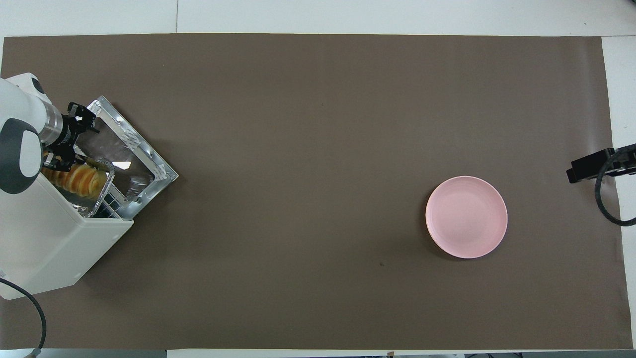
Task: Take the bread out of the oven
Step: 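Reach the left gripper into the toaster oven and grasp the foil tray, then pull the foil tray out of the oven with the left gripper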
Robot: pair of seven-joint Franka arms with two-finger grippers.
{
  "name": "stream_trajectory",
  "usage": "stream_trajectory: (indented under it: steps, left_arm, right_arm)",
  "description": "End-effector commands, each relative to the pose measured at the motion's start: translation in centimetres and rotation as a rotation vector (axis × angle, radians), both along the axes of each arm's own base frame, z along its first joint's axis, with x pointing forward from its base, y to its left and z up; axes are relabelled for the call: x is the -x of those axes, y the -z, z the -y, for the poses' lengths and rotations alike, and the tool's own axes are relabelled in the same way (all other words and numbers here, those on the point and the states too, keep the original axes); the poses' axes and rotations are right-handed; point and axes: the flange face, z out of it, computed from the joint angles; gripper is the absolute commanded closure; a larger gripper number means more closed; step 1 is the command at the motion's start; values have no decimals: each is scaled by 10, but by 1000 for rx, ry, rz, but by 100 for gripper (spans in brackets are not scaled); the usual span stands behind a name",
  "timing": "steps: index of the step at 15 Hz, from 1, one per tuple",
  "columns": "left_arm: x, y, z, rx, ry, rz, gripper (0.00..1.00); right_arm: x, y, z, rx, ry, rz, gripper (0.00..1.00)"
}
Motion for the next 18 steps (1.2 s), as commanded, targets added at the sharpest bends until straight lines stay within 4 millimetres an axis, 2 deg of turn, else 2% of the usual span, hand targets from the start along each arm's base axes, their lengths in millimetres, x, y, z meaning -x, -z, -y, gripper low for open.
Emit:
stream_trajectory:
  steps: [1,2,5,6,8,10,12,14,16,17,18]
  left_arm:
    - [7,-1,-2,-16,8,15,93]
    - [6,-1,-2,-17,27,14,100]
    - [-1,-9,8,-21,104,23,100]
    - [-8,-13,16,-23,127,26,100]
    - [-27,-33,52,-29,194,39,100]
    - [-48,-55,126,-32,311,65,100]
    - [-42,-68,205,-34,497,81,100]
    - [-21,-68,279,-42,748,77,100]
    - [6,-62,336,-41,962,47,100]
    - [19,-57,363,-42,1045,33,100]
    - [35,-42,399,-38,1101,11,100]
  right_arm:
    - [9,-1,1,7,-22,-8,0]
    - [9,-1,1,7,-22,-6,0]
    - [9,-1,1,7,-22,-6,0]
    - [9,-1,1,7,-22,-6,0]
    - [9,-1,1,7,-22,-6,0]
    - [9,-1,1,8,-22,-7,0]
    - [9,-1,1,7,-22,-8,0]
    - [9,-1,1,7,-22,-6,0]
    - [9,-1,1,7,-22,-6,0]
    - [9,-1,1,7,-22,-6,0]
    - [9,-1,1,7,-22,-9,0]
